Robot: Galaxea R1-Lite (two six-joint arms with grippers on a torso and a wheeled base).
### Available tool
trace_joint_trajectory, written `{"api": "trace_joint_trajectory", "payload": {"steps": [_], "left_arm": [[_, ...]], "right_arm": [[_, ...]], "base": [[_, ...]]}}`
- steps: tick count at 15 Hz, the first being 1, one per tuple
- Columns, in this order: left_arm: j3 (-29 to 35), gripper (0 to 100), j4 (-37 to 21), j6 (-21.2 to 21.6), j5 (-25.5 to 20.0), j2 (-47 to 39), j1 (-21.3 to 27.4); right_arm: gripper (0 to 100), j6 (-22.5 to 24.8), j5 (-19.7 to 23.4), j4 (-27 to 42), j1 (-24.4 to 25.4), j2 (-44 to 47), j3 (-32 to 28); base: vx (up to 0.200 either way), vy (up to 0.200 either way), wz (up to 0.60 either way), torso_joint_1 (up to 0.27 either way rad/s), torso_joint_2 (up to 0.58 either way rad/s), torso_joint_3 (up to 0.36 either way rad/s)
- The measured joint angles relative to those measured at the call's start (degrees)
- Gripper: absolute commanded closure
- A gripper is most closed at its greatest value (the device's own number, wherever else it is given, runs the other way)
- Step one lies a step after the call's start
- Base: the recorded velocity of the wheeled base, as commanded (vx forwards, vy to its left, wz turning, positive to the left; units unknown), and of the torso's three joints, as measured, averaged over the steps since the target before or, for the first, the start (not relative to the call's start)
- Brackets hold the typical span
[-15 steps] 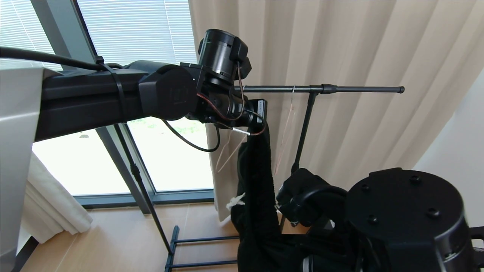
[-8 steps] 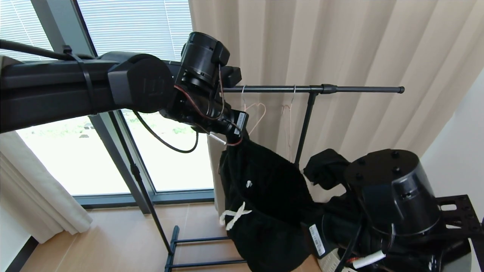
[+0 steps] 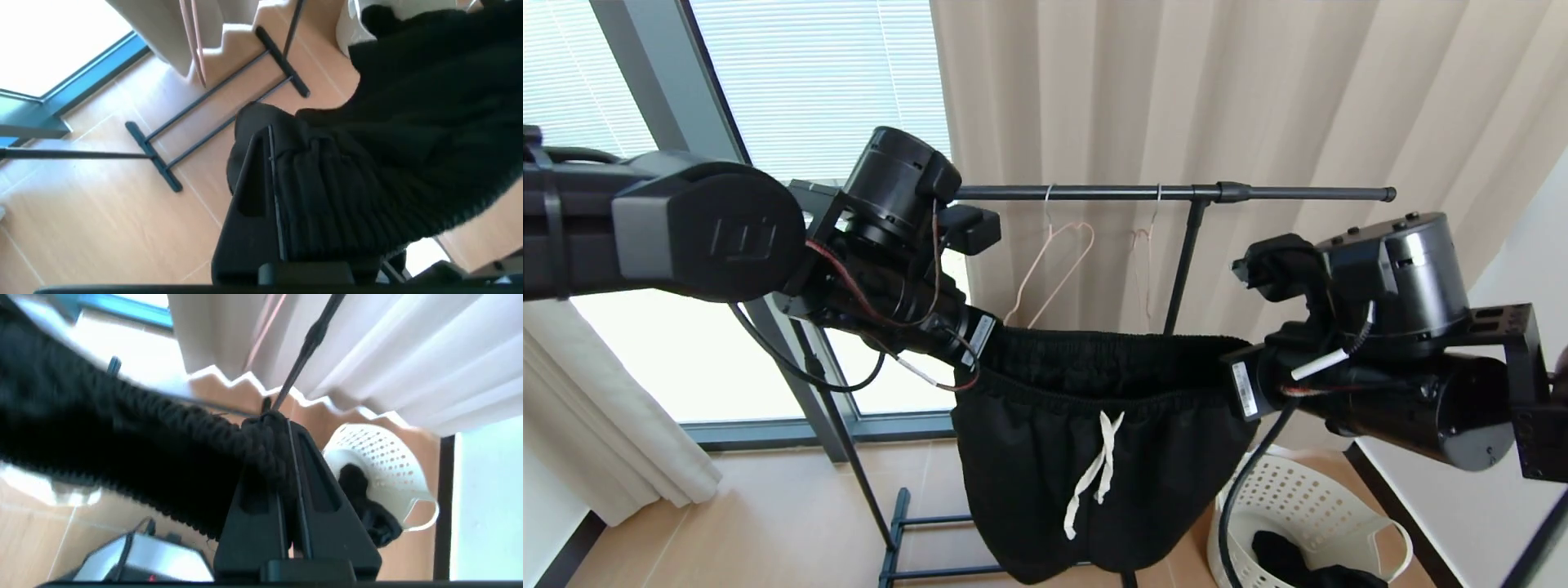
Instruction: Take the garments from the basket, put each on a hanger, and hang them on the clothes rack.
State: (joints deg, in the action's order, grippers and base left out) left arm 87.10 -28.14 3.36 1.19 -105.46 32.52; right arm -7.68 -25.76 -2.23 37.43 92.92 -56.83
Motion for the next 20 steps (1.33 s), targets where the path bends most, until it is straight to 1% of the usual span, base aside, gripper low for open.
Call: {"api": "trace_joint_trajectory", "payload": {"steps": [2, 5, 6, 7, 8, 9, 10, 12, 13, 16, 17, 20], "left_arm": [[-7.86, 100, 2.46, 0.43, -0.09, 3.54, 0.82], [-19.93, 100, 10.19, 0.29, -0.02, 7.34, 3.88], [-23.27, 100, 12.97, 0.13, 0.00, 8.08, 5.38], [-25.47, 100, 14.51, -0.11, -0.05, 8.58, 6.61], [-27.43, 100, 15.88, -0.94, -0.07, 8.83, 8.44], [-29.64, 100, 17.58, -2.79, -0.18, 8.77, 11.41], [-31.54, 100, 20.88, -4.60, -0.24, 8.33, 14.08], [-33.61, 100, 26.83, -6.45, -0.49, 7.17, 16.84], [-34.13, 100, 29.55, -8.18, -1.27, 6.56, 17.66], [-34.29, 100, 31.52, -9.65, -1.71, 5.79, 18.49], [-34.29, 100, 33.02, -10.89, -1.71, 5.74, 18.96], [-34.79, 100, 33.85, -11.84, -3.00, 6.31, 20.59]], "right_arm": [[100, 0.66, 0.01, 0.00, -1.21, 2.93, -5.34], [100, 0.82, -0.02, 0.02, -1.68, 7.72, -11.39], [100, 0.84, -0.05, 0.00, -1.73, 9.09, -13.04], [100, 0.87, -0.10, 0.18, -1.73, 10.34, -14.25], [100, 0.95, -0.07, 0.34, -1.55, 11.72, -16.35], [100, 0.98, -0.10, 0.32, -1.16, 13.42, -19.37], [100, 0.99, -0.10, 0.34, -0.38, 15.41, -22.11], [100, 0.98, -0.16, 0.12, 1.00, 18.54, -25.81], [100, 0.90, -0.16, 0.07, 1.44, 20.15, -27.65], [100, 0.49, -0.05, -0.09, 2.21, 24.14, -31.84], [100, 0.10, 0.00, -0.11, 2.54, 24.97, -32.31], [100, -0.55, 0.01, -0.12, 2.86, 26.23, -33.41]], "base": [[0.000, 0.000, 0.00, 0.000, 0.00, 0.000], [0.000, 0.000, 0.00, 0.000, 0.00, 0.000], [0.000, 0.000, 0.00, 0.000, 0.00, 0.000], [0.000, 0.000, 0.00, 0.000, 0.00, 0.000], [0.000, 0.000, 0.00, 0.000, 0.00, 0.000], [0.000, 0.000, 0.00, 0.000, 0.00, 0.000], [0.000, 0.000, 0.00, 0.000, 0.00, 0.000], [0.000, 0.000, 0.00, 0.000, 0.00, 0.000], [0.000, 0.000, 0.00, 0.000, 0.00, 0.000], [0.000, 0.000, 0.00, 0.000, 0.00, 0.000], [0.000, 0.000, 0.00, 0.000, 0.00, 0.000], [0.000, 0.000, 0.00, 0.000, 0.00, 0.000]]}}
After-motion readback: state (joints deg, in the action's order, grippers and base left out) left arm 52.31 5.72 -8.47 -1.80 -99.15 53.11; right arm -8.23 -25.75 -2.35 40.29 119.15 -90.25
